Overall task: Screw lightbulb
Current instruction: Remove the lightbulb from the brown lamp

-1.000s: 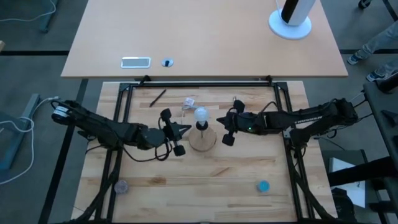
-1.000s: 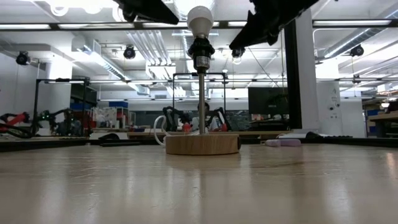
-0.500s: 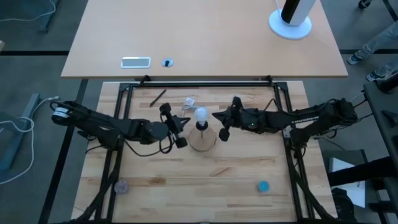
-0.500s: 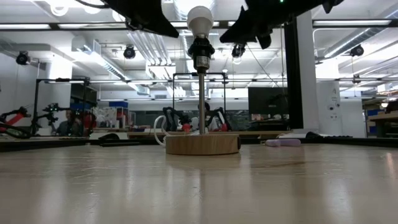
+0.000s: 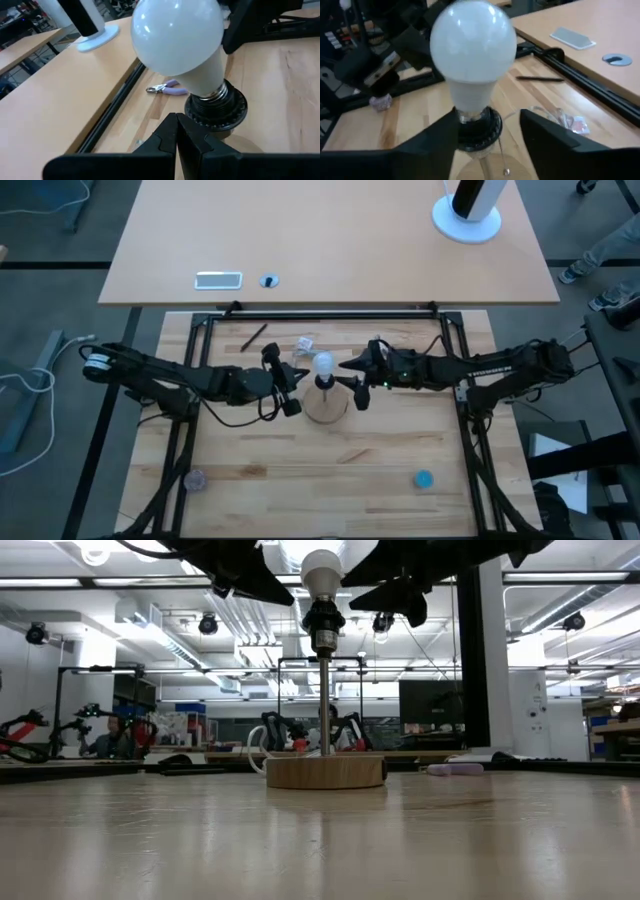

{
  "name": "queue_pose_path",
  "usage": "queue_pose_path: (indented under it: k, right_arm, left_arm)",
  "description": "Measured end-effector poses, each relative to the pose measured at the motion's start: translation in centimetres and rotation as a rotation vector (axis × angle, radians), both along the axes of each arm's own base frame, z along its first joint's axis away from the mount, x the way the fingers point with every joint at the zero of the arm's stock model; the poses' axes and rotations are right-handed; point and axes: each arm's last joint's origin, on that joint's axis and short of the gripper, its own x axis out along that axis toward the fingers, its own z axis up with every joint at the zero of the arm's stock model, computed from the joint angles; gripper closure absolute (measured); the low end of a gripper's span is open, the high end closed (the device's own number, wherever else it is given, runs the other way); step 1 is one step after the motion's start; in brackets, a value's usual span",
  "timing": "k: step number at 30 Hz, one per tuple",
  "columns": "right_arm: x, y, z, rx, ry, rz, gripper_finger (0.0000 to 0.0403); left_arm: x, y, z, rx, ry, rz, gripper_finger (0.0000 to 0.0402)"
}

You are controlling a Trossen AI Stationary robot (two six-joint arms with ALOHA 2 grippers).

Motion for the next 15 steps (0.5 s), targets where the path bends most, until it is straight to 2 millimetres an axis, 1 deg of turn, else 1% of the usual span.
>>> queue_pose_path:
  k: [4,8,11,15]
  right_arm:
    - [0.24,-0.02,0.14,0.000,-0.030,-0.001,0.0154]
    - [0.28,-0.02,0.32,-0.005,-0.046,0.000,0.0115]
    - [0.45,0.01,0.39,-0.007,-0.066,0.002,0.0098]
    - [1.07,0.01,0.06,-0.016,-0.083,0.006,0.0093]
  left_arm:
    - [0.03,0.16,-0.02,-0.007,0.002,-0.010,0.0401]
    - [0.05,0.34,-0.08,-0.011,0.005,-0.017,0.0401]
    - [0.09,0.49,-0.10,-0.017,0.006,-0.025,0.0401]
    - [0.11,0.60,-0.13,-0.018,0.000,-0.023,0.0401]
